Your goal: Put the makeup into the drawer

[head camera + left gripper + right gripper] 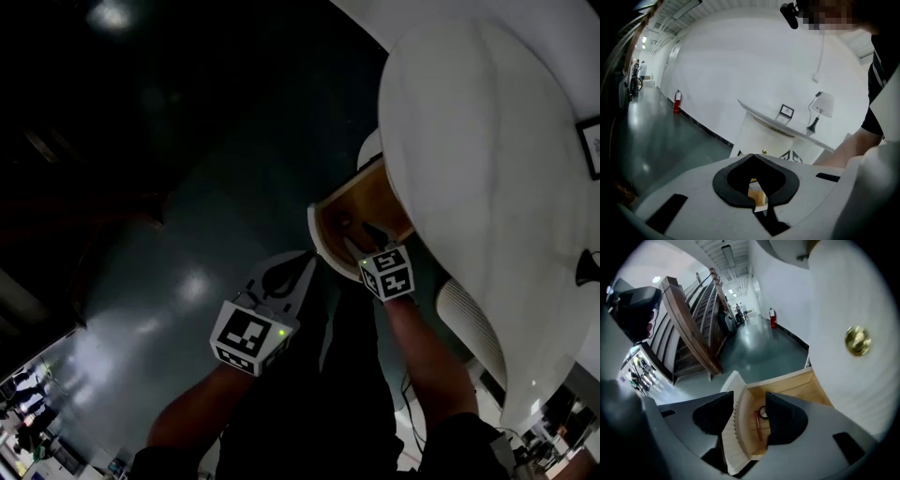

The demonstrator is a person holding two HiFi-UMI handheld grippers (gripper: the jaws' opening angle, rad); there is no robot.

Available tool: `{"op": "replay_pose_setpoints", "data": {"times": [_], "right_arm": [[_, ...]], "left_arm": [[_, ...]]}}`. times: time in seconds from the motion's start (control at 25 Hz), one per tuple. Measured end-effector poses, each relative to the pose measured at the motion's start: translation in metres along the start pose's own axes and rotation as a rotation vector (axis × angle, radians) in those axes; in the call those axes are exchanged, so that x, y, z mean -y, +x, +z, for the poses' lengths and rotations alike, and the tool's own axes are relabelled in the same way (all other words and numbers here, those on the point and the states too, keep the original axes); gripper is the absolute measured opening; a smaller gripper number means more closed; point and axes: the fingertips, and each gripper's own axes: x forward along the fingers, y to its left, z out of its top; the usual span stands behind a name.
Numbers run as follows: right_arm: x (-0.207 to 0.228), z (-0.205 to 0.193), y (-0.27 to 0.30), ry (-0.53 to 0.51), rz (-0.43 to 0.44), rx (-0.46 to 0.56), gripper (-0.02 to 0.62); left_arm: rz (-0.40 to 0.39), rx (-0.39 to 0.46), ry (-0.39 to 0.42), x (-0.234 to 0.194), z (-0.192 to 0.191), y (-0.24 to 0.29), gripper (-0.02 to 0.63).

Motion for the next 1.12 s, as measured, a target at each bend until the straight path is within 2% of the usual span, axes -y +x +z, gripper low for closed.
{"op": "replay_pose_setpoints", "data": {"times": [0.28,0.52,0.8,1.12], "right_arm": [[-0.050,0.039,-0.078,0.082,0.025,0.129,0.204],[-0.085,0.067,-0.131,0.051,0.042,0.211,0.189],[-0.093,0.079,-0.208,0.065,0.035,0.301,0.163],[-0.096,0.075,-0.292,-0.012,0.041,0.346,0.135]], "left_arm": [[-0.012,-0.012,0.022,0.025,0.018,-0.036,0.011],[0.014,0.006,0.012,0.032,0.032,-0.064,0.011],[0.005,0.058,0.063,0.076,0.069,-0.087,0.011],[-0.001,0.152,0.094,0.132,0.108,-0.096,0.011]]}}
